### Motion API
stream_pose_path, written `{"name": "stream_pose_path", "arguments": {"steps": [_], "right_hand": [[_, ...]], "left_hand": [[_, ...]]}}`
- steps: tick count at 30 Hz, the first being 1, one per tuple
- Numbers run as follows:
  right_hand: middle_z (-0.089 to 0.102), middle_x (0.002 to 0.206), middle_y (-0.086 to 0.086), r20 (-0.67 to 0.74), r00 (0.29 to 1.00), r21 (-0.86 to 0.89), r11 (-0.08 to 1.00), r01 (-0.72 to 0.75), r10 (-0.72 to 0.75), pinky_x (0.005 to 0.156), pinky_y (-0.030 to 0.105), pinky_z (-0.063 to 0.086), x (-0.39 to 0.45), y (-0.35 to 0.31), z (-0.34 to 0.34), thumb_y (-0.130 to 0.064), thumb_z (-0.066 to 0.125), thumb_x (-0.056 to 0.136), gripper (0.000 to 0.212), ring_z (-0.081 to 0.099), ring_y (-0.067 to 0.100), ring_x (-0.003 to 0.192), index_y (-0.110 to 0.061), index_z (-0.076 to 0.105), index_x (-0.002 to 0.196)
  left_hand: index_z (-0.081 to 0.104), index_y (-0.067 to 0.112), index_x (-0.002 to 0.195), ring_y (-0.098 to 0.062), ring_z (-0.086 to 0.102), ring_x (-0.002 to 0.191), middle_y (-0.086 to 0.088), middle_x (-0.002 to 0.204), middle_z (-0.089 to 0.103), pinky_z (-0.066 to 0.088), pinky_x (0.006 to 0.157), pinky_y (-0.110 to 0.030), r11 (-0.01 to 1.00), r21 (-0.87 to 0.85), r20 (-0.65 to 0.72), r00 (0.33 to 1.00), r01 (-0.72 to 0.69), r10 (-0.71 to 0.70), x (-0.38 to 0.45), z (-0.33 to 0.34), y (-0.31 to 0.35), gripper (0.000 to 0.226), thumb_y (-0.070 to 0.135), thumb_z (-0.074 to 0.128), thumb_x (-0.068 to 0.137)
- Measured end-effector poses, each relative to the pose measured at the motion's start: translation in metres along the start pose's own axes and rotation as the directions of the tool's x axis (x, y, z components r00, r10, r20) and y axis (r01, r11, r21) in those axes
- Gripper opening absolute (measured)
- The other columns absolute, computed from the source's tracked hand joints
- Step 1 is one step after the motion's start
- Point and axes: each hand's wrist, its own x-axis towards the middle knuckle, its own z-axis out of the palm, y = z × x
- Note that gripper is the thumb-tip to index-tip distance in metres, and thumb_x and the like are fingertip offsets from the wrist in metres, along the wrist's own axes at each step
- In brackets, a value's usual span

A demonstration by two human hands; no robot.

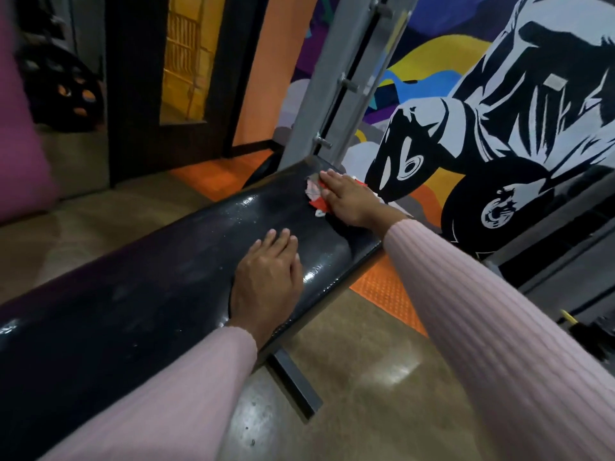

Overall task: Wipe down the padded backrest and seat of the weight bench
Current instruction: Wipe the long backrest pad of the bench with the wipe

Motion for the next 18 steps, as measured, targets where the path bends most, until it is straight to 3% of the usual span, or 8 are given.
{"name": "stream_pose_path", "arguments": {"steps": [3, 9, 15, 18], "right_hand": [[0.012, 0.161, -0.001, -0.010, 1.000, -0.029, 0.999, -0.024, 0.023, 0.119, 0.047, 0.009, 0.013, -0.027, 0.005, -0.040, 0.026, 0.102, 0.053, 0.010, 0.023, 0.148, -0.025, 0.017, 0.152], [0.017, 0.160, -0.005, -0.005, 0.984, -0.008, 0.984, 0.178, -0.178, 0.120, 0.039, 0.007, -0.022, -0.007, 0.003, -0.038, 0.031, 0.103, 0.050, 0.011, 0.015, 0.148, -0.027, 0.022, 0.151], [0.012, 0.161, 0.003, 0.005, 0.998, -0.024, 0.998, -0.061, 0.061, 0.119, 0.046, 0.011, 0.027, -0.013, 0.004, -0.042, 0.023, 0.102, 0.055, 0.012, 0.026, 0.148, -0.022, 0.016, 0.152], [0.010, 0.162, 0.002, 0.011, 1.000, -0.050, 0.999, -0.004, 0.004, 0.119, 0.049, 0.009, 0.023, -0.030, 0.009, -0.042, 0.024, 0.102, 0.055, 0.009, 0.025, 0.148, -0.023, 0.016, 0.152]], "left_hand": [[0.067, 0.006, 0.117, -0.025, 0.054, 0.123, -0.010, 0.126, 0.063, 0.038, 0.104, -0.037, 0.998, -0.059, -0.016, 1.000, 0.010, -0.011, 0.000, -0.001, -0.001, 0.045, 0.025, 0.036, 0.090], [0.066, 0.007, 0.119, -0.023, 0.052, 0.125, -0.009, 0.128, 0.061, 0.036, 0.105, -0.035, 0.996, -0.086, 0.003, 1.000, 0.012, -0.011, 0.000, -0.002, -0.002, 0.046, 0.027, 0.035, 0.092], [0.067, 0.008, 0.117, -0.023, 0.054, 0.123, -0.007, 0.126, 0.063, 0.038, 0.104, -0.035, 0.996, -0.082, -0.010, 1.000, 0.027, -0.028, 0.000, -0.002, -0.002, 0.045, 0.028, 0.036, 0.092], [0.068, 0.007, 0.116, -0.023, 0.055, 0.122, -0.008, 0.125, 0.063, 0.039, 0.103, -0.036, 0.997, -0.074, -0.006, 1.000, 0.025, -0.025, 0.000, -0.002, -0.002, 0.046, 0.028, 0.036, 0.091]]}}
